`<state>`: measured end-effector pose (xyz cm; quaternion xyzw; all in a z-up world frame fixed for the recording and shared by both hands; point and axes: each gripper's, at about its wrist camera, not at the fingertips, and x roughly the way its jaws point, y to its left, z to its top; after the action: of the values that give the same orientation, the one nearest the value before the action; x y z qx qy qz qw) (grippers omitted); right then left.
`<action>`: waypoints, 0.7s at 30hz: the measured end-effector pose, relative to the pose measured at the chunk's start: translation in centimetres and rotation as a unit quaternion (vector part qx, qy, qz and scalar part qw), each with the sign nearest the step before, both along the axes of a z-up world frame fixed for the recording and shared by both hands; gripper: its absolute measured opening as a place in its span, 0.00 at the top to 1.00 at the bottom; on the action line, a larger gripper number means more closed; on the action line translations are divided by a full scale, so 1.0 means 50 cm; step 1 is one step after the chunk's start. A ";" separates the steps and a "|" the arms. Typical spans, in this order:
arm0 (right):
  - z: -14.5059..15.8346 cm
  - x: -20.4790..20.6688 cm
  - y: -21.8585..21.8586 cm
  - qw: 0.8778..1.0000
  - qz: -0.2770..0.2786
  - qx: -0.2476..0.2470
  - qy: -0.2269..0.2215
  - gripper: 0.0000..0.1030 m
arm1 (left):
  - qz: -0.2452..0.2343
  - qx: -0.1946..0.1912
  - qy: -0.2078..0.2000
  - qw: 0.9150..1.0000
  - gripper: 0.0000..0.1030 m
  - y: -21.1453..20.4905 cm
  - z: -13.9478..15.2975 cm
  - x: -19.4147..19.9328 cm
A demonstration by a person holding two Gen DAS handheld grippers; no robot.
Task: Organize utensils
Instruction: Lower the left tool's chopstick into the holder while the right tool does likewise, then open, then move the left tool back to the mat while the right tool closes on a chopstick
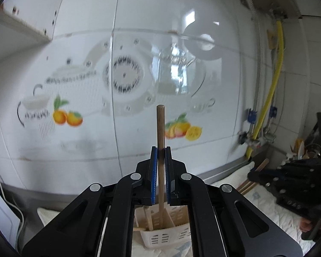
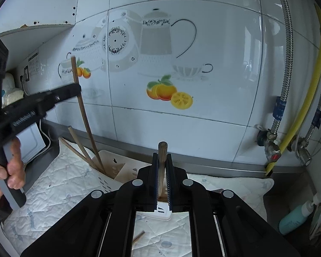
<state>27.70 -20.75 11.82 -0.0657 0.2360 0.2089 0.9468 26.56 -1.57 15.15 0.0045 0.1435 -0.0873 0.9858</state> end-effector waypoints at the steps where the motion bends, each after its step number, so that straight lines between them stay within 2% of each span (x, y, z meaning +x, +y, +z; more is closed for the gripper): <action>1: -0.002 0.000 0.001 1.000 0.001 0.000 0.001 0.94 | 0.000 -0.001 0.006 1.000 0.95 0.002 -0.008 0.003; 7: -0.006 -0.002 0.003 1.000 -0.001 -0.007 0.005 0.93 | -0.003 -0.004 0.028 1.000 0.95 0.010 -0.033 0.018; 11: 0.000 -0.009 0.002 1.000 -0.003 -0.008 0.003 0.93 | -0.002 0.000 0.025 1.000 0.94 0.009 -0.030 0.012; 14: 0.013 -0.021 0.001 1.000 -0.006 -0.010 -0.005 0.91 | -0.009 -0.002 0.015 1.000 0.92 0.007 -0.016 -0.008; 17: 0.028 -0.044 -0.004 1.000 -0.010 -0.013 -0.017 0.84 | -0.015 -0.001 0.003 1.000 0.92 0.006 0.005 -0.040; 21: 0.037 -0.094 -0.018 1.000 -0.011 -0.010 -0.028 0.83 | -0.023 0.000 -0.001 1.000 0.91 0.007 0.018 -0.096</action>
<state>22.98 -21.66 13.69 -0.0785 0.2122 0.1945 0.9545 21.78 -1.22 16.05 0.0077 0.1422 -0.1100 0.9837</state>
